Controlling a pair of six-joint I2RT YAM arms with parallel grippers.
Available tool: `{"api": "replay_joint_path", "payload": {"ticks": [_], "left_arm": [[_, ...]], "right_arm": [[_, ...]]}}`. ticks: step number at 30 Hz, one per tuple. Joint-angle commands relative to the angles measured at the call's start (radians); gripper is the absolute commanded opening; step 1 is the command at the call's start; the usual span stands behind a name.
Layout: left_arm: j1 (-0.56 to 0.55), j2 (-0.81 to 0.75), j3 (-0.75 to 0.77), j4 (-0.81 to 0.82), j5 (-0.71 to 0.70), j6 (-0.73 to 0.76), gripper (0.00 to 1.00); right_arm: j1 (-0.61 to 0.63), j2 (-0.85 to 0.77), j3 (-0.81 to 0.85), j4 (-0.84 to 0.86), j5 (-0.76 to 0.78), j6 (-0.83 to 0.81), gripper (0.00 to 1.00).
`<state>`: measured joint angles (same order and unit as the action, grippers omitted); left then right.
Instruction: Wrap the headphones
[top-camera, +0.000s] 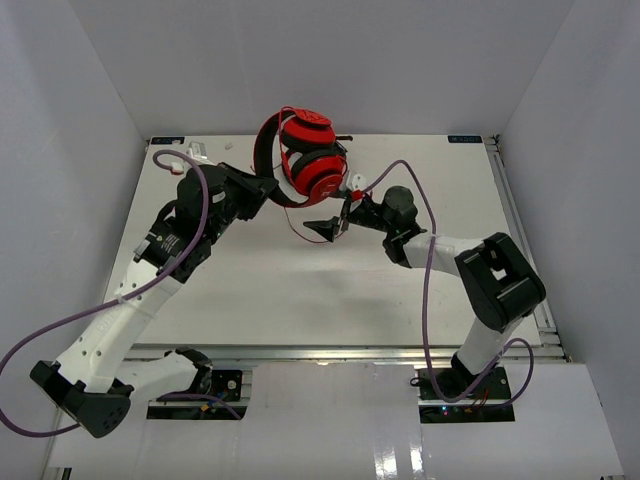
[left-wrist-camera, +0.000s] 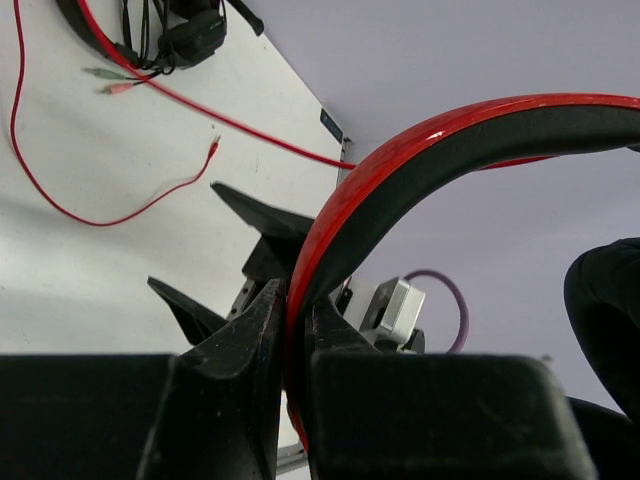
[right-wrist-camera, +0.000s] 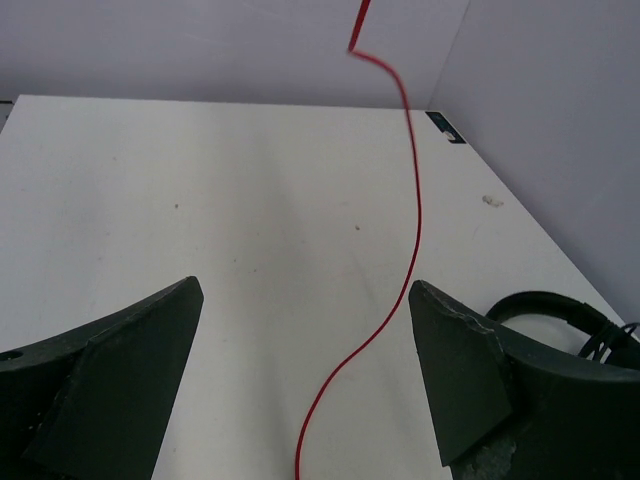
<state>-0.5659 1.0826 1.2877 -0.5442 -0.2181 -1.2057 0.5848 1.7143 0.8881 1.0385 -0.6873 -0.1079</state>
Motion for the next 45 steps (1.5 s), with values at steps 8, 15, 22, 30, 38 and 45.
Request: {"api": "replay_joint_path", "payload": {"ticks": [8,15,22,30,38,45], "left_arm": [[0.0,-0.082,0.073,-0.041,0.172,-0.044,0.0],[0.0,-0.055,0.109,-0.048,0.303,-0.019,0.0],[-0.002,-0.038,0.162,-0.054,0.4,-0.02,0.0],[-0.006,-0.038,0.206,-0.059,0.464,-0.023,0.0],[-0.01,-0.035,0.243,-0.059,0.505,-0.034,0.0],[-0.012,-0.018,0.279,-0.052,0.557,-0.029,0.0]], "right_arm": [[0.015,0.14,0.186,0.145,-0.051,0.084,0.9],[0.055,0.179,0.285,0.083,-0.132,0.128,0.9],[0.112,0.207,0.458,-0.161,-0.081,0.043,0.92],[0.121,0.215,0.496,-0.201,-0.049,0.022,0.94],[0.124,0.212,0.512,-0.189,-0.069,0.067,0.98],[0.133,0.199,0.406,0.124,-0.236,0.303,0.93]]}}
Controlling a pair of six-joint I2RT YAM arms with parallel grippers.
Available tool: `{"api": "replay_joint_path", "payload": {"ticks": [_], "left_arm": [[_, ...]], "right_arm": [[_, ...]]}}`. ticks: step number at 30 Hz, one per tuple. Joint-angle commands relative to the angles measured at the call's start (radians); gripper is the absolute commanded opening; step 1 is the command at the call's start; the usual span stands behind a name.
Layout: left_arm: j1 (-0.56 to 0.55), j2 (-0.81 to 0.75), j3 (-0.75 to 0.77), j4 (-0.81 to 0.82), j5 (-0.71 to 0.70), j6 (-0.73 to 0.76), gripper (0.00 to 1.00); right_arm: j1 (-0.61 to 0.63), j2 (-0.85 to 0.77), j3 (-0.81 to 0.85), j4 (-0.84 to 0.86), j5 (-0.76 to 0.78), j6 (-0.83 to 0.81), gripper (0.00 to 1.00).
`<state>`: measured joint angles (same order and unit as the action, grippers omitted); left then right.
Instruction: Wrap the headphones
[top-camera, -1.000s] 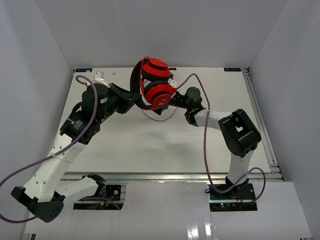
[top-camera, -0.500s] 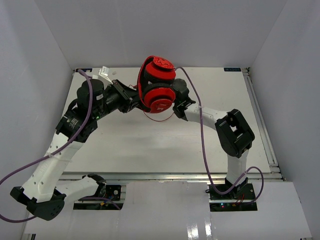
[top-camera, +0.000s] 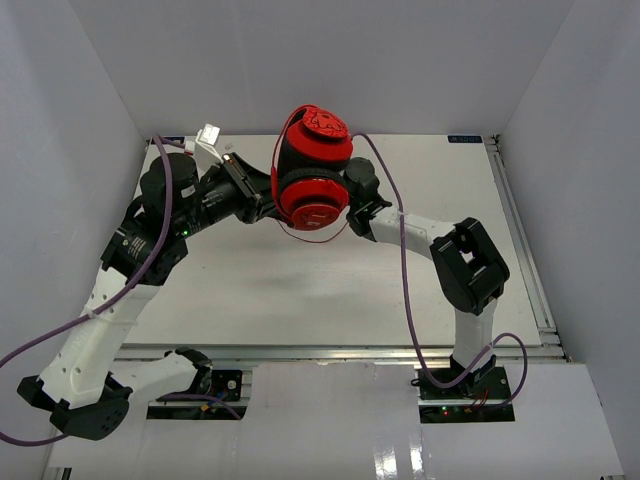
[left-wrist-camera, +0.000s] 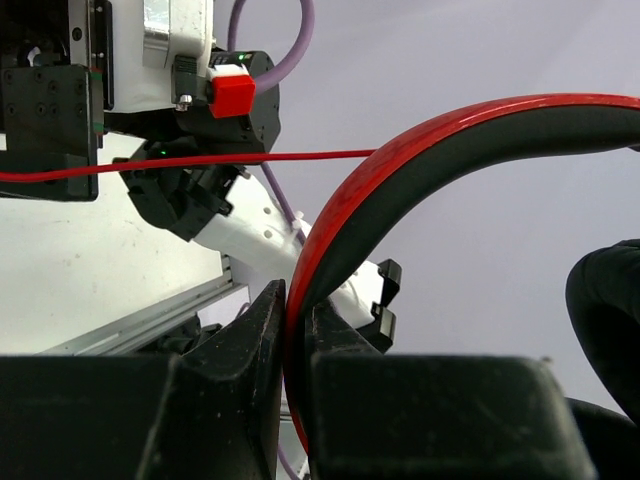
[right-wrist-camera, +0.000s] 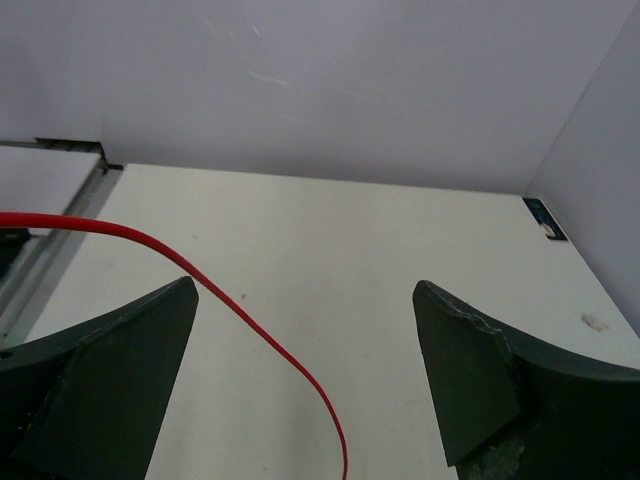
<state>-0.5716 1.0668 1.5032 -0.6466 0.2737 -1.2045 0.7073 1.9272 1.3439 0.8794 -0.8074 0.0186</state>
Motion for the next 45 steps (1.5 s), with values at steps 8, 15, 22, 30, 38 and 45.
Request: {"api": "replay_joint_path", "payload": {"ticks": [8,15,22,30,38,45], "left_arm": [[-0.007,-0.001,0.081,0.062,0.09,-0.033,0.0],[-0.008,-0.022,0.086,0.067,0.088,-0.021,0.0],[-0.007,-0.047,0.091,0.085,0.053,0.014,0.0],[-0.007,-0.109,0.064,0.13,-0.104,0.071,0.0],[-0.007,-0.2,-0.062,0.267,-0.257,0.075,0.0],[-0.007,-0.2,-0.114,0.335,-0.57,0.052,0.0]], "right_arm": [[0.104,-0.03,-0.093,0.339,-0.249,0.213,0.86],[0.118,-0.03,-0.094,0.265,-0.186,0.237,0.54],[0.117,-0.089,-0.248,0.331,-0.187,0.365,0.09],[0.114,-0.287,-0.395,0.104,-0.147,0.327,0.08],[0.039,-0.493,-0.517,-0.222,-0.098,0.134,0.08],[0.008,-0.627,-0.513,-0.589,0.08,-0.045,0.08]]}}
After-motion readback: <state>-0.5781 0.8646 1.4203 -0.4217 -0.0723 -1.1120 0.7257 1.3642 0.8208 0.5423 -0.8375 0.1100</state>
